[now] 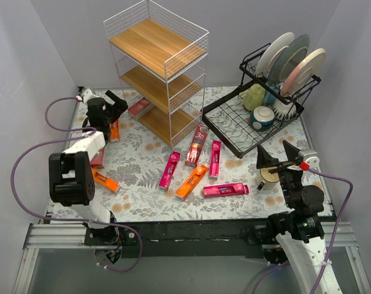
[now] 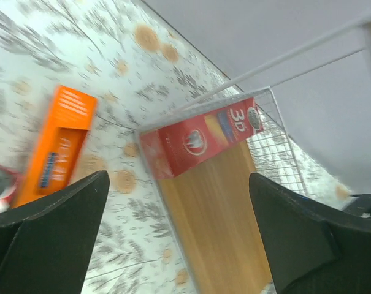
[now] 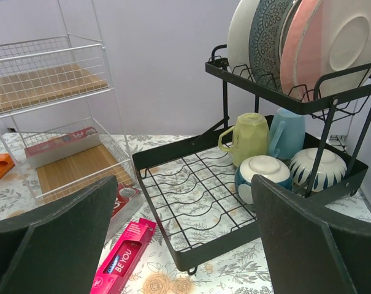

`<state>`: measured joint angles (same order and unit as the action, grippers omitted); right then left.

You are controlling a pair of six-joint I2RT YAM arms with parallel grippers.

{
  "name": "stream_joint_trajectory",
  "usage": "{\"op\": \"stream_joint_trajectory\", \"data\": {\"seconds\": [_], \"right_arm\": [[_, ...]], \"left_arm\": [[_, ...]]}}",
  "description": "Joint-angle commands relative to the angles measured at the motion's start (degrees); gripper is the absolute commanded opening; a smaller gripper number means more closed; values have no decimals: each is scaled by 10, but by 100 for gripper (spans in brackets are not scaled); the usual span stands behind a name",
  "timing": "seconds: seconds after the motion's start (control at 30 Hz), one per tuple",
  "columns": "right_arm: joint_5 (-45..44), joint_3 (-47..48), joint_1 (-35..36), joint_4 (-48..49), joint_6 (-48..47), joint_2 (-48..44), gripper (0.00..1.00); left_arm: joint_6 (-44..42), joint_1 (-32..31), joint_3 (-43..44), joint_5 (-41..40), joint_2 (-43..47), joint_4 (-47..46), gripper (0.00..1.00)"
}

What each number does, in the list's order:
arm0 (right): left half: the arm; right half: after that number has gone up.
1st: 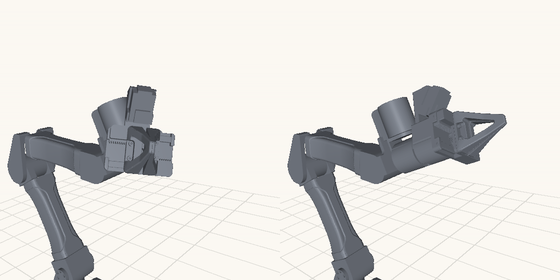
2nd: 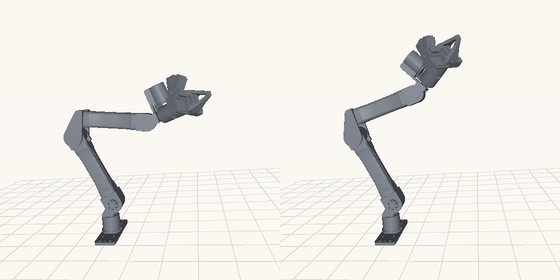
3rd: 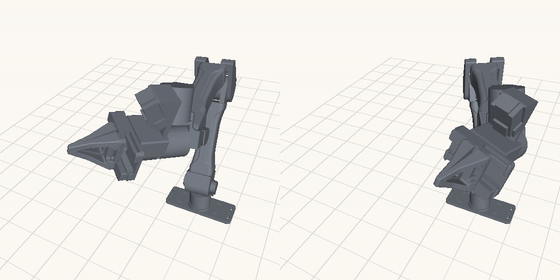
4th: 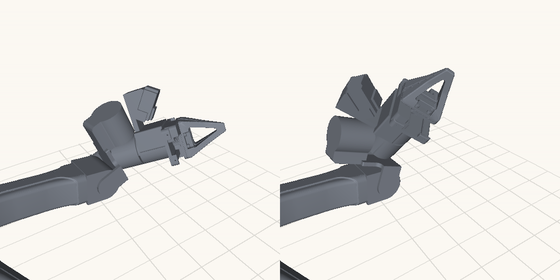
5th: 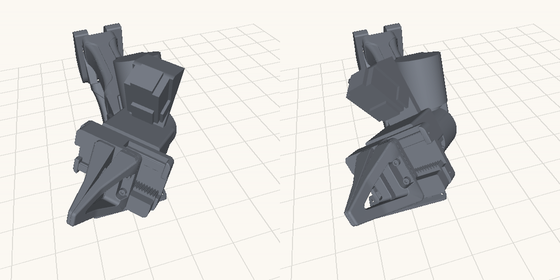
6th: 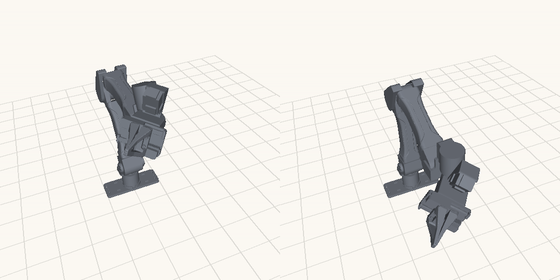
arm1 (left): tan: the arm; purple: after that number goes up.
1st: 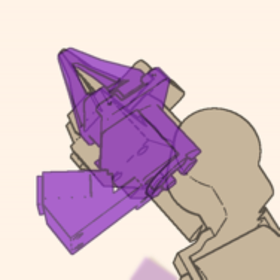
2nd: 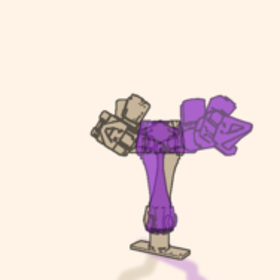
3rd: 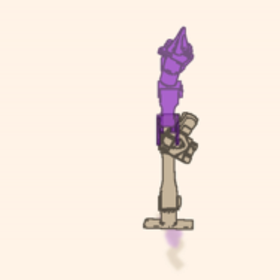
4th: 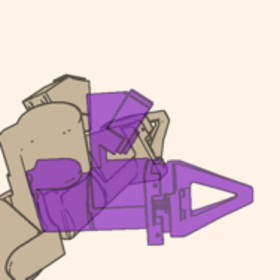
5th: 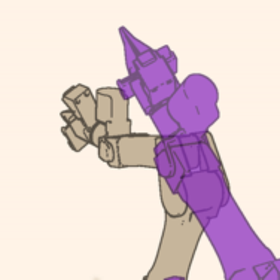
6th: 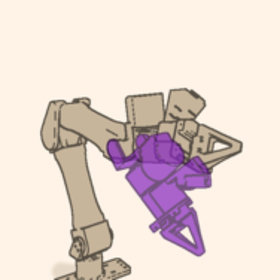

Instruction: Place and organize the toothpastes onto the shelf

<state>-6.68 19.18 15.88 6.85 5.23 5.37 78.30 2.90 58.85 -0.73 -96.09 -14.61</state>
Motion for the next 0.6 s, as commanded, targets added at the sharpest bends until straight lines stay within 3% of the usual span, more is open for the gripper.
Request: {"op": "stream_joint_trajectory", "data": {"seconds": [0.0,0.13,0.33,0.47,0.57], "right_arm": [[4,22,3,13,-10,-11,99],[11,18,6,20,-6,-11,99],[9,13,16,25,1,-12,99],[9,12,28,27,1,-12,99],[2,13,28,25,1,-16,99]], "left_arm": [[-163,6,-55,-93,102,91,98],[-261,10,-130,-110,183,102,98],[-300,11,-254,-185,282,56,98],[-275,21,-258,-256,267,57,98],[-255,40,-248,-235,229,70,98]]}}
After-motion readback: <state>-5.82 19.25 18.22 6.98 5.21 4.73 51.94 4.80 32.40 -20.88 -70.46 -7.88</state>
